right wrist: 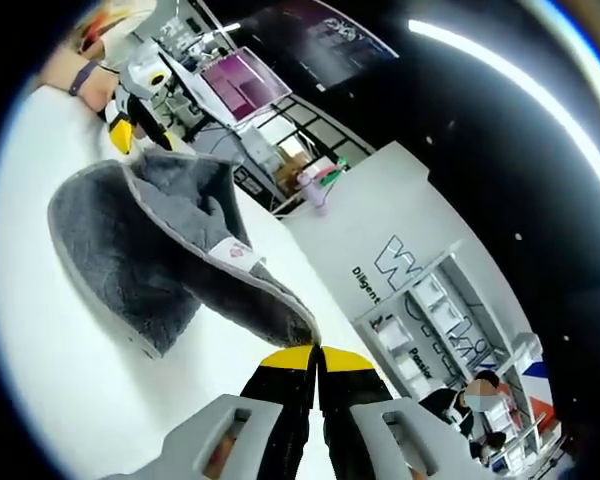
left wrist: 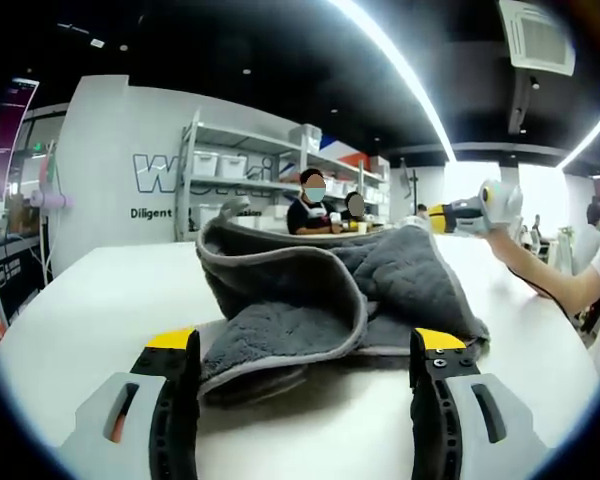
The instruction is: Fold the towel on the table until its edges align and the towel forms a compact rectangular stack.
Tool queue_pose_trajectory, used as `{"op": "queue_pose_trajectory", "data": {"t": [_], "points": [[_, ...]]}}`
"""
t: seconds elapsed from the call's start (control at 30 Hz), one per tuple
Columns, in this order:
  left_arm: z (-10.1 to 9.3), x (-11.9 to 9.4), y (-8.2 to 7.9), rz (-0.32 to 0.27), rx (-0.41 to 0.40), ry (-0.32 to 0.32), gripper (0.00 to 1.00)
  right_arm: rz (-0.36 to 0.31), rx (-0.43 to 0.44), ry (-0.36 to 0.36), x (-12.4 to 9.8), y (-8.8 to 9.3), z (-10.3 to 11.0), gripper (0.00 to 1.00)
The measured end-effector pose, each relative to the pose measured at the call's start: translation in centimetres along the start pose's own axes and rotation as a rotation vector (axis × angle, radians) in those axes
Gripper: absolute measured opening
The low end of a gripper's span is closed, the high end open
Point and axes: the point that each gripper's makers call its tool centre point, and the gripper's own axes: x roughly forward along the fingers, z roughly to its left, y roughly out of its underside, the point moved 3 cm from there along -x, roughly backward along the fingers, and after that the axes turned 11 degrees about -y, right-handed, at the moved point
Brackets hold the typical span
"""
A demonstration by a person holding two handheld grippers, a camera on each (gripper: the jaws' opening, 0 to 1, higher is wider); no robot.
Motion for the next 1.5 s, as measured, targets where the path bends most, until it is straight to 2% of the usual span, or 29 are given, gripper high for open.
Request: {"op": "queue_pose_trajectory", "data": {"t": [1.5], "points": [[-0.2, 0.0, 0.1, 0.005, 0.004, 0.002, 0.84, 0.038, 0.169, 0.074, -1.0, 4.4, -3.0, 0.00]]}}
